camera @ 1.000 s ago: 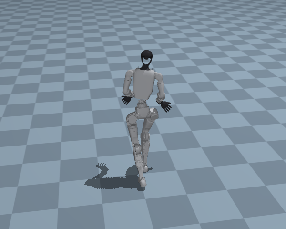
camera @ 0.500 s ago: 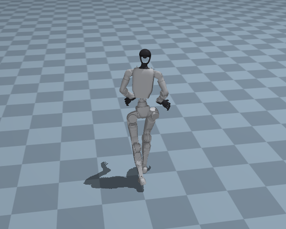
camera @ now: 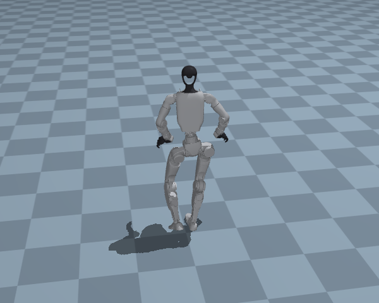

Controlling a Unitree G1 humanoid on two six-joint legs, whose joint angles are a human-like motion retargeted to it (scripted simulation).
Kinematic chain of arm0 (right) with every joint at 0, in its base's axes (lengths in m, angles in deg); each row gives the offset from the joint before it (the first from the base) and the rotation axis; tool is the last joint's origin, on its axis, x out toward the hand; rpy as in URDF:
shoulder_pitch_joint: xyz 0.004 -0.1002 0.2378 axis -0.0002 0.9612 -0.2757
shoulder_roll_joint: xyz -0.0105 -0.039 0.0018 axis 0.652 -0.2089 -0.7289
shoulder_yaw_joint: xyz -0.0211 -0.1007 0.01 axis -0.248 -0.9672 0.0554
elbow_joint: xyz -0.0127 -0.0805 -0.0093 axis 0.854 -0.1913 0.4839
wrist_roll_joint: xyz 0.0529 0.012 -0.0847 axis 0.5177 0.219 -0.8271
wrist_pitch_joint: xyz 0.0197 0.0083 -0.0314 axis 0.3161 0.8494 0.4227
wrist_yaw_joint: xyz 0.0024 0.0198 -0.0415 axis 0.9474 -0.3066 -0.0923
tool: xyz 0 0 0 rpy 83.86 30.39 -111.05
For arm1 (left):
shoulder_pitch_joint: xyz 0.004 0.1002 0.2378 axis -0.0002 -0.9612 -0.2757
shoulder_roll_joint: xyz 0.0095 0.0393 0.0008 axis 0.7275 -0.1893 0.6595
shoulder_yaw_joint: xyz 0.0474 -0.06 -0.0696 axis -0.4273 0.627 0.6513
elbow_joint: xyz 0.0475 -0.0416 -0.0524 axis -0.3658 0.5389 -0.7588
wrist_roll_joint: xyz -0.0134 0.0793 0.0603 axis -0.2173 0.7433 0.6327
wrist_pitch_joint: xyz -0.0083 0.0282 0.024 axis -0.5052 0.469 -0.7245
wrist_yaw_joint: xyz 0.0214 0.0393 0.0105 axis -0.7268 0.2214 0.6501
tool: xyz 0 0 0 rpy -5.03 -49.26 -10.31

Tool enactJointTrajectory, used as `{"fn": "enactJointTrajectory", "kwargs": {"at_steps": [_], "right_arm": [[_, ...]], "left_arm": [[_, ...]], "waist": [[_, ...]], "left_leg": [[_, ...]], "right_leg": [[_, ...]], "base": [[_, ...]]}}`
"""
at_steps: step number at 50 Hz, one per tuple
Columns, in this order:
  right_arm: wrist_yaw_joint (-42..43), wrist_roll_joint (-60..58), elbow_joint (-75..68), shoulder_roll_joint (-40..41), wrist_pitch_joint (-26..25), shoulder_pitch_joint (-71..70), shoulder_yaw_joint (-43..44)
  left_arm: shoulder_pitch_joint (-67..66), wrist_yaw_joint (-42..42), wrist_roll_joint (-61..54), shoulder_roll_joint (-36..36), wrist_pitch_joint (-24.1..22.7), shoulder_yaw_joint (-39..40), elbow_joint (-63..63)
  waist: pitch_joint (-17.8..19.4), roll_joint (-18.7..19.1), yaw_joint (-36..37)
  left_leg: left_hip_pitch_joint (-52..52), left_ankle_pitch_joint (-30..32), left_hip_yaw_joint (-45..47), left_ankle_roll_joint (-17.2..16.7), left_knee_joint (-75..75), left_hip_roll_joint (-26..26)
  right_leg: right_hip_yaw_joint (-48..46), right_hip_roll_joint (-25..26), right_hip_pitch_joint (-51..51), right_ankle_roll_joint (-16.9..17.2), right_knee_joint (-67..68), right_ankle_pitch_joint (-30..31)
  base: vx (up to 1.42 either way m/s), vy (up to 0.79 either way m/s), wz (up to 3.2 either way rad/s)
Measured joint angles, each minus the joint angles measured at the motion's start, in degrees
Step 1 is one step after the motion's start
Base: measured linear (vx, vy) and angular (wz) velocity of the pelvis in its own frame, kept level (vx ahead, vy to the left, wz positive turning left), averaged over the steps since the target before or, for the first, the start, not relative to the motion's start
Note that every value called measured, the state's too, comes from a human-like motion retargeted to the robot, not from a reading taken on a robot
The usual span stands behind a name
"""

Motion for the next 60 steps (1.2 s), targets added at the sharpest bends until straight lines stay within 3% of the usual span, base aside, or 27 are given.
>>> {"fn": "enactJointTrajectory", "kwargs": {"at_steps": [12,22,35,53,54,55,56,57,60], "right_arm": [[-1.90,-2.52,-0.91,-3.64,0.41,0.44,1.50],[-3.25,-6.52,-2.91,-3.77,-0.08,0.61,3.99],[-5.73,-10.18,-16.74,10.43,-0.12,-0.73,11.24],[-5.57,-14.99,-33.92,25.58,2.63,-6.13,24.67],[-5.41,-15.24,-32.64,25.75,2.86,-6.66,25.18],[-5.27,-15.45,-30.38,25.76,3.19,-7.28,25.64],[-5.08,-16.22,-34.36,26.40,3.06,-7.58,26.24],[-4.90,-16.90,-37.13,26.87,2.97,-7.91,26.77],[-4.28,-18.46,-38.08,27.06,3.01,-9.35,27.97]], "left_arm": [[-2.61,1.02,7.31,-1.05,-0.20,0.42,0.67],[-3.22,2.15,8.93,-2.70,-0.12,0.90,0.06],[-6.25,2.50,5.89,-8.02,-0.09,4.78,1.62],[-5.22,5.59,8.64,-18.31,-0.19,20.69,9.65],[-5.14,5.96,8.95,-18.72,-0.13,21.65,10.18],[-5.12,6.36,9.26,-19.08,-0.07,22.66,10.57],[-4.31,6.49,9.49,-19.81,0.12,23.32,11.90],[-3.70,6.69,9.73,-20.43,0.28,23.96,12.91],[-2.79,7.65,10.61,-21.76,0.72,25.83,13.92]], "waist": [[2.99,1.50,3.34],[4.85,2.62,5.30],[5.45,3.05,5.37],[2.40,0.66,0.17],[2.69,1.92,0.21],[3.18,3.91,0.40],[2.04,1.52,-0.25],[1.32,-0.09,-0.72],[1.45,-0.27,-1.06]], "left_leg": [[-2.76,-1.88,-3.86,2.65,-4.13,-0.93],[-1.64,-2.69,-6.08,3.43,-10.79,-6.18],[5.46,-1.85,-9.37,4.72,-28.67,-16.30],[13.30,3.10,-3.79,8.53,-45.86,-19.19],[11.67,2.44,-5.37,7.25,-51.55,-21.26],[9.07,1.33,-7.90,5.25,-59.79,-24.34],[12.13,3.65,-4.82,7.44,-53.78,-21.70],[14.24,5.15,-2.66,8.88,-49.78,-19.93],[14.87,5.17,-1.80,8.79,-50.71,-20.00]], "right_leg": [[3.81,0.72,8.72,1.19,-6.43,2.50],[5.64,-0.98,11.87,2.93,-8.03,3.10],[7.54,-5.88,10.97,4.64,-5.09,1.54],[10.22,-9.84,5.74,6.64,3.16,-1.47],[10.82,-11.91,3.14,1.98,-0.30,-5.75],[11.66,-14.97,-0.68,-5.10,-5.64,-12.14],[10.99,-12.43,2.21,2.41,0.19,-5.67],[10.59,-10.75,4.18,7.40,4.06,-1.38],[10.94,-11.08,4.21,7.28,3.81,-1.46]], "base": [[0.03,0.05,-0.21],[0.00,0.06,-0.24],[-0.01,0.05,-0.27],[0.03,0.01,-0.31],[0.06,0.00,-0.62],[0.01,0.03,-0.45],[-0.04,0.05,-0.16],[-0.09,0.08,-0.03],[-0.10,0.09,-0.34]]}}
